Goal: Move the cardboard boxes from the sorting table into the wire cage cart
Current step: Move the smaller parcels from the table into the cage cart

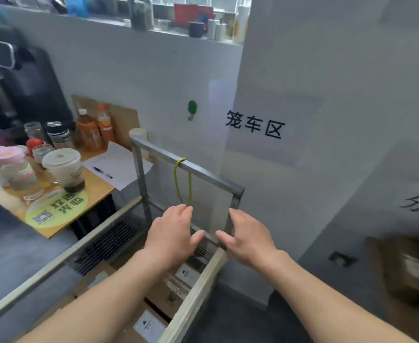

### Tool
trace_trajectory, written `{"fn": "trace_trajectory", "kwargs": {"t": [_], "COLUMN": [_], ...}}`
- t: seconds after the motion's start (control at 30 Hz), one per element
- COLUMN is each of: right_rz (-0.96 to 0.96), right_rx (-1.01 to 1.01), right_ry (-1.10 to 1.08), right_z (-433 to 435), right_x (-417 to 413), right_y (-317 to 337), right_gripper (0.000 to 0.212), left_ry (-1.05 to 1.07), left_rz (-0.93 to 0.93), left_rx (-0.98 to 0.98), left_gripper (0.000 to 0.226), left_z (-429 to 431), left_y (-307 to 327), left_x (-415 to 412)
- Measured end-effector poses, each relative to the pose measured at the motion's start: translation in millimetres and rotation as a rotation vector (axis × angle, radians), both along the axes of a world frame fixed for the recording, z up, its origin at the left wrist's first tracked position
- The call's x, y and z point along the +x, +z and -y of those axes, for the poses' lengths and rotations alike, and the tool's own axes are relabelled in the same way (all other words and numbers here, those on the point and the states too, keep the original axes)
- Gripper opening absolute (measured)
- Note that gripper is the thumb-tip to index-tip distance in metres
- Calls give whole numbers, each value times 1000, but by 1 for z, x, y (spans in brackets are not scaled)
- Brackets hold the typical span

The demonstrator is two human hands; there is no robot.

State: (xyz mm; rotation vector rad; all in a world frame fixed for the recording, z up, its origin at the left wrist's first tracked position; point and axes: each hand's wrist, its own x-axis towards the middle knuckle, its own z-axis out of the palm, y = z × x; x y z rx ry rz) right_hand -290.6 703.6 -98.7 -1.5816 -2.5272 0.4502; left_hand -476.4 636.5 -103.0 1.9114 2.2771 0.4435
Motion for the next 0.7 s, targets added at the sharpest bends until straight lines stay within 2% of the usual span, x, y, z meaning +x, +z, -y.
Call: {"fn": "trace_trajectory", "kwargs": {"t": [0.23, 0.5, 0.7], "right_rz": [-6, -9, -19], "right_rx": [36, 64, 110], "right_ry": [-130, -286, -480], "right_z": [27, 67, 110], "right_x": [115, 215, 271], "right_y": [22, 43, 54], "right_gripper": [66, 56, 77], "left_ry": [-122, -261, -434], "left_rz": [-22, -17, -11], "left_rx": [42, 62, 72], "left_gripper": [66, 69, 73], "left_z": [2, 12, 22], "left_y": [27, 47, 58], "left_x": [113, 207, 258]}}
